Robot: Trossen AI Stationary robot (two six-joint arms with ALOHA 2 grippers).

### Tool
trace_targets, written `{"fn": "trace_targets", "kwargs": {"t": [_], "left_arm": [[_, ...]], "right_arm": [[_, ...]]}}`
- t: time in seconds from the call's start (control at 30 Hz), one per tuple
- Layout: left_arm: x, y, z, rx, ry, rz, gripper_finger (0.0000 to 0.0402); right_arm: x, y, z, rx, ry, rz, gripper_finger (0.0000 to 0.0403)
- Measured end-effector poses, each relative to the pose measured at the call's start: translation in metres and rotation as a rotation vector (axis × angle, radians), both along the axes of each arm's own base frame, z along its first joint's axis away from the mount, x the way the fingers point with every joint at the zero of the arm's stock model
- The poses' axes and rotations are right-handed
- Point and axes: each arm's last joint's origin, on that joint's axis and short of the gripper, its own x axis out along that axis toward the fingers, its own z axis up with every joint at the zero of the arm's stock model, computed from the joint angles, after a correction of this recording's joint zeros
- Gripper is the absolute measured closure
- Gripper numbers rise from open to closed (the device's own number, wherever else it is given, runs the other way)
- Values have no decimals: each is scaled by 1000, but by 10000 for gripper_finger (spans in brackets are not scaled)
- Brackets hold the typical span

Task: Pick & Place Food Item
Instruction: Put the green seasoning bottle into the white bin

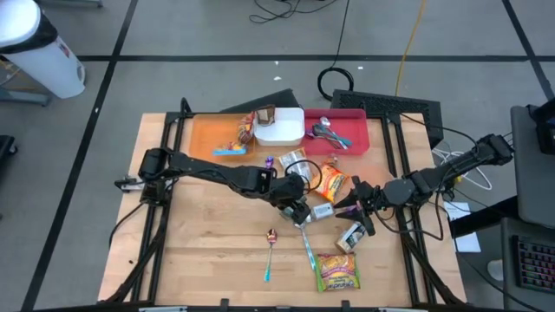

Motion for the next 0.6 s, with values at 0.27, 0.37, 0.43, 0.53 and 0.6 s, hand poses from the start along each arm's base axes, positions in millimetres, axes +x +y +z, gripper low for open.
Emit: {"fn": "trace_targets", "kwargs": {"t": [0.27,0.37,0.43,0.53,0.6], "left_arm": [[-1,-6,0,48,-2,-76,70],[-3,-6,-2,88,15,-102,75],[-3,-5,-2,105,22,-91,76],[-3,-3,-2,111,21,-83,72],[-2,0,-2,111,22,-76,70]], "right_arm": [[0,0,0,-4,6,3,273],[0,0,-1,-5,8,3,273],[0,0,-1,-6,9,3,273],[0,0,-1,-10,8,4,273],[0,0,-1,-13,8,5,273]]}}
